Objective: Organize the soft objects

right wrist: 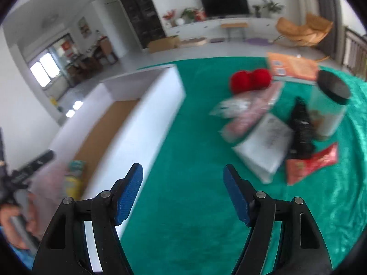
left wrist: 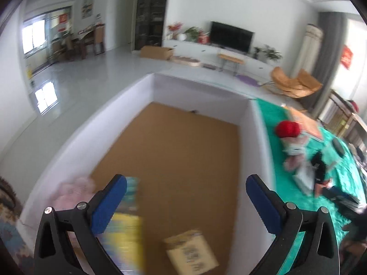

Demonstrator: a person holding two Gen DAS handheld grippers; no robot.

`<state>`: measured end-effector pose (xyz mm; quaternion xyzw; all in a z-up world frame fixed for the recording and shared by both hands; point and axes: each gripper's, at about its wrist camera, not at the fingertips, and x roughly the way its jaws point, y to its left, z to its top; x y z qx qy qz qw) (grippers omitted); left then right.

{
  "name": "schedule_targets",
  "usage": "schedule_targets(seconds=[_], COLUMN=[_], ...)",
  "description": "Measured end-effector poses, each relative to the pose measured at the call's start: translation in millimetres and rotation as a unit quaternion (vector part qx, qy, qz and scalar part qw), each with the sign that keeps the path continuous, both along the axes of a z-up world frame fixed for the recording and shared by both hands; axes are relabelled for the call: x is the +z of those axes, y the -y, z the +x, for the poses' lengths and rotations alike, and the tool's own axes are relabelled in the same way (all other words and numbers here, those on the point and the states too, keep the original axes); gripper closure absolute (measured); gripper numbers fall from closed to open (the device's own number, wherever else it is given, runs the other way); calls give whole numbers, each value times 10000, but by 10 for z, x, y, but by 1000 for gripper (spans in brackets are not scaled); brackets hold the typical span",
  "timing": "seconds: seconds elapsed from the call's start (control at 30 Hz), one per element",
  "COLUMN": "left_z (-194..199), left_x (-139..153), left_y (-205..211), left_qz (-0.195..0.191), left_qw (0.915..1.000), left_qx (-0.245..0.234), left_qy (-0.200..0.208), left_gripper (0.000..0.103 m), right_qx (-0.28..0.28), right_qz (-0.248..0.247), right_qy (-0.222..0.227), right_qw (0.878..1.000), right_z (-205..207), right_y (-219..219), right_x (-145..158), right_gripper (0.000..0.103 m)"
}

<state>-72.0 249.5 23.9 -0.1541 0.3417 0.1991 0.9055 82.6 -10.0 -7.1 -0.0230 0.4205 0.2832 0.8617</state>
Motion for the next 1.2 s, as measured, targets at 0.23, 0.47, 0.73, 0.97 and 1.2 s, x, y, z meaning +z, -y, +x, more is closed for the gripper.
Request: schedule_targets(seconds=[0.23,0.47,0.73,0.97,1.2], left_z=[530,1091,1391,1381,1430], left_x=[49,-472,-1087,-1238,-1281], left_y=[1260,2247,2178,2127,2123], left_qz=[-333,-179,144,376,392], left_qw=[9837,9620,9630,9641,9639], left_qx=[-1769,-2613,-2315,-2331,-2374], left_qy=[23,-773,-1376,-1216,-1142], left_gripper=[0,0,0,0,0], right_qx=[-1574,-2196,-2314,-2337,-2339], right_qz=[-1073,-901,-1119,-1103,-1110], right_qy=[309,133,-14,23,20], right_qw=[9812,9713,9664,9660,9659], right_z=[208,192,347,272,278], right_y=[1117,1594,1603,1529,1524], right_x=[-605,-688,-867,-912,-910], right_gripper=[28,28,22,16,15])
